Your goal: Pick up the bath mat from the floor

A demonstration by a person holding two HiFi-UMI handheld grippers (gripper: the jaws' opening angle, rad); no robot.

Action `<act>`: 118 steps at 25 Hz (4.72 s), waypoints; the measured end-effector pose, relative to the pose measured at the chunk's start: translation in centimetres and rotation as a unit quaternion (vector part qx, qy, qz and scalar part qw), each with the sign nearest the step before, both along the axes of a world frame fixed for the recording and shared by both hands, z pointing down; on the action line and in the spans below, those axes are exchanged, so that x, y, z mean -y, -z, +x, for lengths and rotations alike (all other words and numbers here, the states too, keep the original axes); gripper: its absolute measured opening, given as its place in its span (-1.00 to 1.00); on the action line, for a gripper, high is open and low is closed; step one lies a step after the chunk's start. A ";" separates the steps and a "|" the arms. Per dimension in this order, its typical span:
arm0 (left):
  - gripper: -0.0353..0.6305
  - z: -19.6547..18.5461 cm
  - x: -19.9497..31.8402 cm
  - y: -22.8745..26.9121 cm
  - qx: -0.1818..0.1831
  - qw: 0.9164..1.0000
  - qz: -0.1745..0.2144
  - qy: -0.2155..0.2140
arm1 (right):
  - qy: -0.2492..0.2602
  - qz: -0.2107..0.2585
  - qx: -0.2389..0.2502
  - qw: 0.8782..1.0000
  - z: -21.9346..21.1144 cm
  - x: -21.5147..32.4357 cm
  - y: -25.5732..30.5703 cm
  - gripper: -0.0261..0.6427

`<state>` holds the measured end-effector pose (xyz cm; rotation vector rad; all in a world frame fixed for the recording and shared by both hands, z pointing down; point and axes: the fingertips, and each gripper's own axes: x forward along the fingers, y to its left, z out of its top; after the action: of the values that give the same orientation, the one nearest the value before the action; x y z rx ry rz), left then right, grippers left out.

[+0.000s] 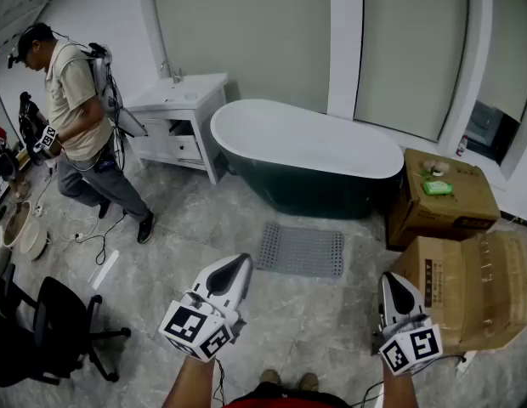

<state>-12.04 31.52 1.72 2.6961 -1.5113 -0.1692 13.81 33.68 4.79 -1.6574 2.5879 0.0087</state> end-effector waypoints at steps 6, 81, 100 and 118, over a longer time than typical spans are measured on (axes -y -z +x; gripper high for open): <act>-0.86 -0.3 -0.1 -0.3 -0.006 1.000 0.003 -0.002 | -0.002 0.003 -0.004 1.000 -0.2 -0.2 0.0 -0.92; -0.86 -2.0 48.7 -28.3 0.067 0.980 -0.173 0.076 | -0.029 -0.179 -0.028 0.983 8.9 48.9 -26.7 -0.91; -0.42 -5.5 55.8 -63.2 0.084 0.931 -0.349 0.062 | -0.052 -0.304 -0.047 0.950 10.8 55.3 -59.2 -0.61; -0.10 -8.4 58.7 -91.8 0.091 0.871 -0.477 0.074 | -0.069 -0.399 -0.070 0.912 15.0 58.9 -87.5 -0.19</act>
<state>-20.43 -27.21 93.54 1.8237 -1.3173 0.6689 28.82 -25.21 92.28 -2.1071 2.7482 -1.0983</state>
